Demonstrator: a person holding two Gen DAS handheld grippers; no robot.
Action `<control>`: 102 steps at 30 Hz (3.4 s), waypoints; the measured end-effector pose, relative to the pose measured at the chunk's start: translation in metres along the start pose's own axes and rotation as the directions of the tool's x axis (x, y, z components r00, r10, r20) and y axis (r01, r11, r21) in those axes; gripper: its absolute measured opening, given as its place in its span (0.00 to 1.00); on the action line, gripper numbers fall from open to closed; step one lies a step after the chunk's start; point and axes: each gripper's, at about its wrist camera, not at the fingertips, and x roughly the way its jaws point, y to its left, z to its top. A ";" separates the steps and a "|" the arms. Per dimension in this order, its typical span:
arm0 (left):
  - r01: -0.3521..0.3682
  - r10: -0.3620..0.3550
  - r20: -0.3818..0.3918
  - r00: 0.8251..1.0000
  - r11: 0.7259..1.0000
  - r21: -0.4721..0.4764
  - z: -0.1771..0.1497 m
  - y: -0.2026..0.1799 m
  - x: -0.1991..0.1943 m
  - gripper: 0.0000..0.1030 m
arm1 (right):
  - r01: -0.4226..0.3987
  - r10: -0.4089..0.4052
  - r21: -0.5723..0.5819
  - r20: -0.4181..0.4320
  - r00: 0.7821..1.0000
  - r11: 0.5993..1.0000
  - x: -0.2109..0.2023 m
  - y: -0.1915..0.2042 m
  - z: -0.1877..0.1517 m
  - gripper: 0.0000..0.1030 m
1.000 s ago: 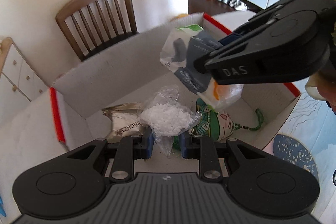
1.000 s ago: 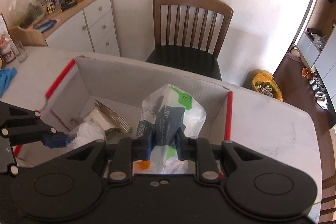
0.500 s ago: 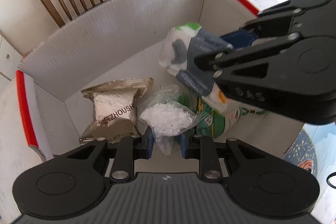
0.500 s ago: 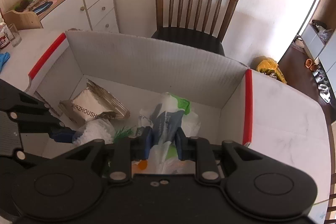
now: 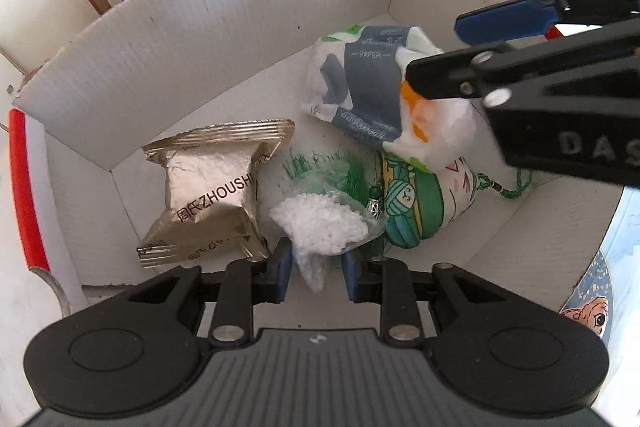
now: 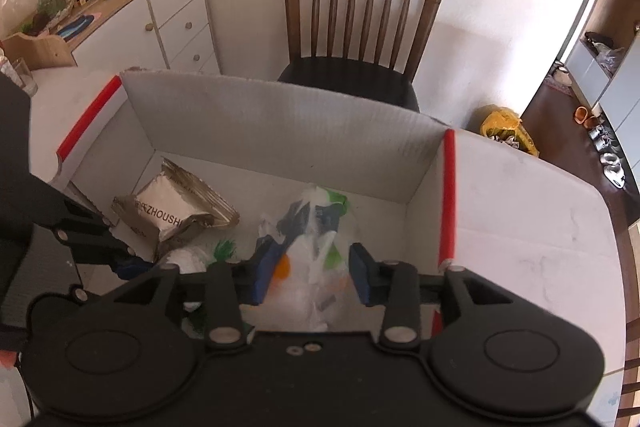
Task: Organize objects
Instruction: 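Open both grippers to drop the bags into the box, then withdraw both tools from the box back toward the mat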
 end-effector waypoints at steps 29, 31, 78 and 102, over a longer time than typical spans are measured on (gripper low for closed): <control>-0.024 0.042 0.263 0.964 0.997 -0.072 -0.040 -0.045 -0.126 0.59 | -0.079 0.074 0.022 0.181 0.981 0.997 -0.121 -0.007 -0.041 0.64; -0.020 0.041 0.289 0.956 0.997 -0.074 -0.047 -0.053 -0.138 0.59 | -0.077 0.072 0.018 0.198 0.978 0.997 -0.131 -0.007 -0.047 0.69; -0.084 0.244 0.595 0.766 0.955 -0.285 -0.212 -0.170 -0.247 1.00 | -0.274 0.284 -0.079 0.356 0.890 0.958 -0.252 -0.017 -0.200 0.99; -0.122 0.346 0.464 0.816 0.886 -0.446 -0.286 -0.160 -0.155 1.00 | -0.190 0.202 -0.082 0.173 0.964 0.978 -0.169 0.007 -0.267 0.92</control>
